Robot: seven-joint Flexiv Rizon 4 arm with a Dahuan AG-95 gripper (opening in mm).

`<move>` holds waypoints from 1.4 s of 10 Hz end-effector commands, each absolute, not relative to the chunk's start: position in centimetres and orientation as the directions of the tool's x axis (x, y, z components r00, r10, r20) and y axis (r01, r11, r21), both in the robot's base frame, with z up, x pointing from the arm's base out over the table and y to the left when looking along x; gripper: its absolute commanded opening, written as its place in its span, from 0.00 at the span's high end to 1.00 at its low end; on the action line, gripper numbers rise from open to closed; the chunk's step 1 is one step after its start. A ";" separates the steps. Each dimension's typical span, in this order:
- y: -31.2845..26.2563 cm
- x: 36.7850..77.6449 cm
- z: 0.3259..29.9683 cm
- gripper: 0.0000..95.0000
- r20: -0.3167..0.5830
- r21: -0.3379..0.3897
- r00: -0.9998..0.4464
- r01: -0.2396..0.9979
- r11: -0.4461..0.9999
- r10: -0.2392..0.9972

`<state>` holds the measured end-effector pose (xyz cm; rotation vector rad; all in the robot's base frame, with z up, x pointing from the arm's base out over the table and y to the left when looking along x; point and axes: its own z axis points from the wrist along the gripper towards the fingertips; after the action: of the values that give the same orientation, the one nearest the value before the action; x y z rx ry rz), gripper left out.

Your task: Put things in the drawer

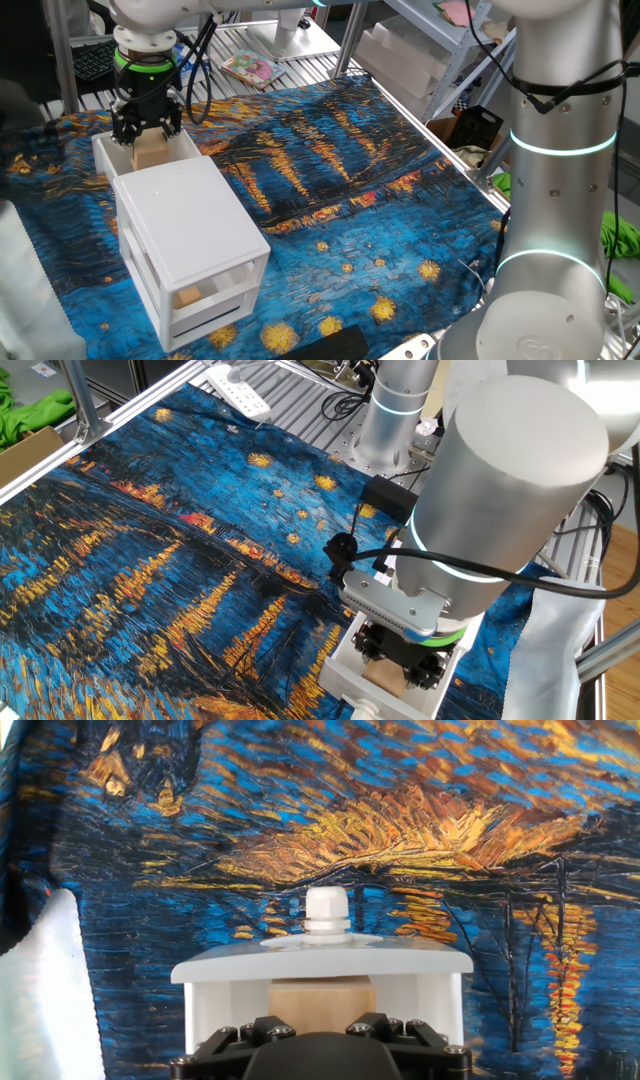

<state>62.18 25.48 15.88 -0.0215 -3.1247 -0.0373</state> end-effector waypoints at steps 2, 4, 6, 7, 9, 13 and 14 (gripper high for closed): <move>25.5 62.2 15.7 1.00 0.005 0.022 -1.000 0.017 1.000 0.017; 25.5 62.2 15.7 1.00 0.009 0.022 -0.999 0.039 0.999 0.039; 25.5 62.2 15.7 0.60 0.018 0.020 -0.998 0.060 0.998 0.060; 25.5 62.2 15.7 0.40 0.019 0.021 -0.998 0.066 0.998 0.066; 25.5 62.2 15.7 0.40 0.019 0.022 -0.997 0.074 0.997 0.074; 25.3 62.2 16.0 0.40 0.042 0.023 -0.997 0.058 0.998 0.057; 25.2 62.1 16.3 0.40 0.043 0.023 -0.998 0.054 0.998 0.053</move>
<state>62.10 25.17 16.52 -0.0780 -3.0933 -0.0371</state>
